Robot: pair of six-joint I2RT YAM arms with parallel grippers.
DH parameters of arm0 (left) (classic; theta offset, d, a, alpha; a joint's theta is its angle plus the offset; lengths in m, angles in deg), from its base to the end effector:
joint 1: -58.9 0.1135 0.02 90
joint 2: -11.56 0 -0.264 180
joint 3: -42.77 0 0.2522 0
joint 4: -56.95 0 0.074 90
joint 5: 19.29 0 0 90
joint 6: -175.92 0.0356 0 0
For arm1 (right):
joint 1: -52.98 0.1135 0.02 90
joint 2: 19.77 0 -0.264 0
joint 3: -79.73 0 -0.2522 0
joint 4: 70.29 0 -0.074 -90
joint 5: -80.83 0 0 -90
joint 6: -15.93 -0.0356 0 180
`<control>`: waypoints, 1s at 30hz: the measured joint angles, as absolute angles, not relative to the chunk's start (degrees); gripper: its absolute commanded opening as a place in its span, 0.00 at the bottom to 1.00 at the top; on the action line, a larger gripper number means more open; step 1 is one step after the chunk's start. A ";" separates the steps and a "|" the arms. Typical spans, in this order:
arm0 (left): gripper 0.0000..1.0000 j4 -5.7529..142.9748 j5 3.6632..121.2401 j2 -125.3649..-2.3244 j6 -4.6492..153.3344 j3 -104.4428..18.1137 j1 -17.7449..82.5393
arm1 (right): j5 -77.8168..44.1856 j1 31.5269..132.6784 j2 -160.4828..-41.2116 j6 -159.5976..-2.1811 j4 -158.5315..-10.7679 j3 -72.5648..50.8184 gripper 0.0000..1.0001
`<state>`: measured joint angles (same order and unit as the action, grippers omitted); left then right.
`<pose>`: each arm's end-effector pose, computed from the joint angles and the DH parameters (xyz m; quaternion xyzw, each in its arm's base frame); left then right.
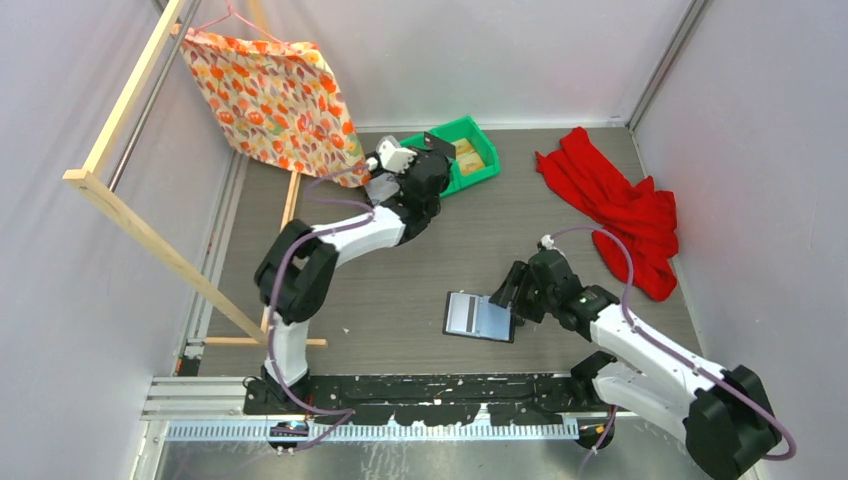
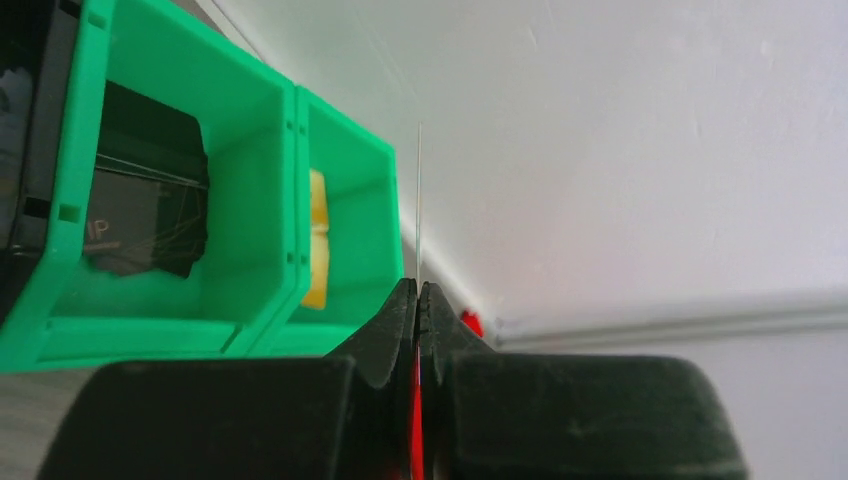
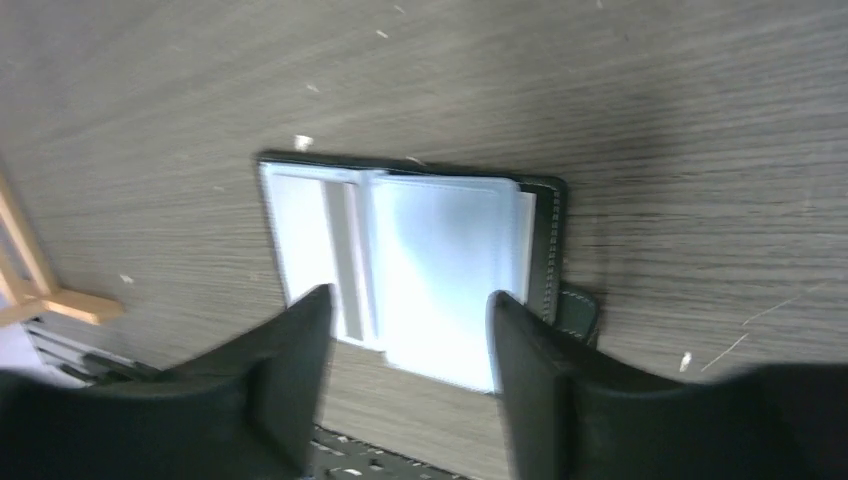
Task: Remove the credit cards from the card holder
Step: Place the credit card in the storage box.
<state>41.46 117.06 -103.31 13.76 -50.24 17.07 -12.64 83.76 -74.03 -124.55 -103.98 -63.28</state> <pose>0.3622 -0.2896 0.2482 -0.4325 0.5927 -0.3542 0.5798 0.1498 0.0917 0.1678 0.1512 0.9299 0.2391 0.2349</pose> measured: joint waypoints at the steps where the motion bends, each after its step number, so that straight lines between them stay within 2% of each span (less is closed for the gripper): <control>1: 0.01 44.28 114.68 -101.60 15.29 -50.26 17.18 | -12.27 83.76 -72.98 -124.03 -105.51 -62.06 0.95; 2: 0.01 49.37 111.79 -99.20 16.97 -50.63 17.47 | -12.01 83.76 -72.02 -123.70 -106.73 -60.68 0.99; 4: 0.01 57.50 106.70 -95.53 19.25 -51.99 18.12 | -11.37 83.52 -70.07 -122.30 -109.16 -57.06 1.00; 9: 0.00 78.07 82.53 -85.80 27.92 -56.31 24.40 | -12.35 81.27 -66.57 -119.31 -111.06 -48.79 1.00; 16: 0.01 97.74 52.08 -76.05 44.23 -49.63 34.23 | -26.58 72.53 -67.58 -119.88 -106.88 -46.13 1.00; 19: 0.00 101.72 41.33 -75.55 47.84 -47.13 34.43 | -33.34 71.37 -69.87 -123.88 -99.82 -46.63 1.00; 23: 0.01 101.70 28.10 -75.51 48.93 -43.40 34.65 | -42.32 71.37 -76.28 -132.60 -83.08 -48.60 0.99; 30: 0.01 94.90 14.20 -75.51 47.12 -42.39 34.89 | -49.18 73.55 -84.85 -138.80 -68.35 -48.90 0.99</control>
<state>94.90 14.20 -75.51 47.12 -42.39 34.89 -49.18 73.55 -84.85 -138.80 -68.35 -48.90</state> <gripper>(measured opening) 0.012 0.991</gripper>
